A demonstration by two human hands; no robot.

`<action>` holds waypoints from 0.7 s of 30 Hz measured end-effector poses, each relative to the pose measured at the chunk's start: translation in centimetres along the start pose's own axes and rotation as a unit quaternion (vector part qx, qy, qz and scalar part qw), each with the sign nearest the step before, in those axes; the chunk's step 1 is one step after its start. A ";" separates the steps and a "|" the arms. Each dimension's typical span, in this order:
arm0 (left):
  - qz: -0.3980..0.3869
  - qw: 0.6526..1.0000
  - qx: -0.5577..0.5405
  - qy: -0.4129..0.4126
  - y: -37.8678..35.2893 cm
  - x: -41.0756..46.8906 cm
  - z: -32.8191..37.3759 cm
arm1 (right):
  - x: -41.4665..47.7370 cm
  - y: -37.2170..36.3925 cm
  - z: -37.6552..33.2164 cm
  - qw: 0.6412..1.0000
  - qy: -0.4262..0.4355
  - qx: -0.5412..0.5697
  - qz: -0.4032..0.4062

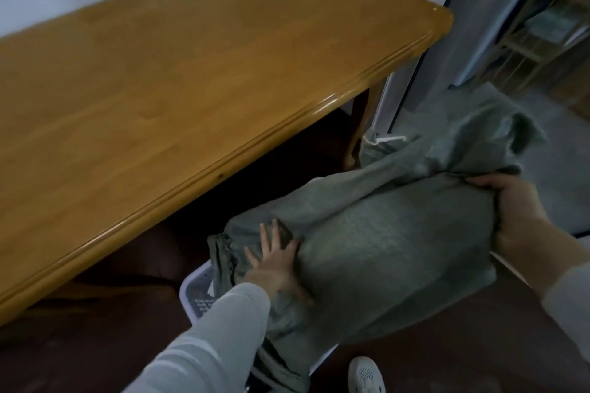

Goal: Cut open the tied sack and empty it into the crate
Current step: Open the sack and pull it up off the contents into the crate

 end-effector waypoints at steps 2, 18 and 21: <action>-0.025 1.000 0.004 0.004 -2.0 1.5 1.3 | 1.5 0.3 0.2 1.000 0.017 0.022 0.003; 0.112 0.748 -0.637 0.147 4.1 0.1 2.1 | 2.3 -2.6 -2.7 0.993 0.082 0.086 0.009; 0.088 0.658 -0.736 0.131 7.7 0.4 3.5 | 1.9 -4.3 -3.8 0.991 0.102 0.088 0.001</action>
Point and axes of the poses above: each hand's wrist, its own x-axis towards the middle knuckle, its own y-axis out of the back of the hand, z = x × y, the point moved 4 cm from there along x, towards the middle knuckle, and after that the axes turned 10 degrees about x, right-handed, at the moved point
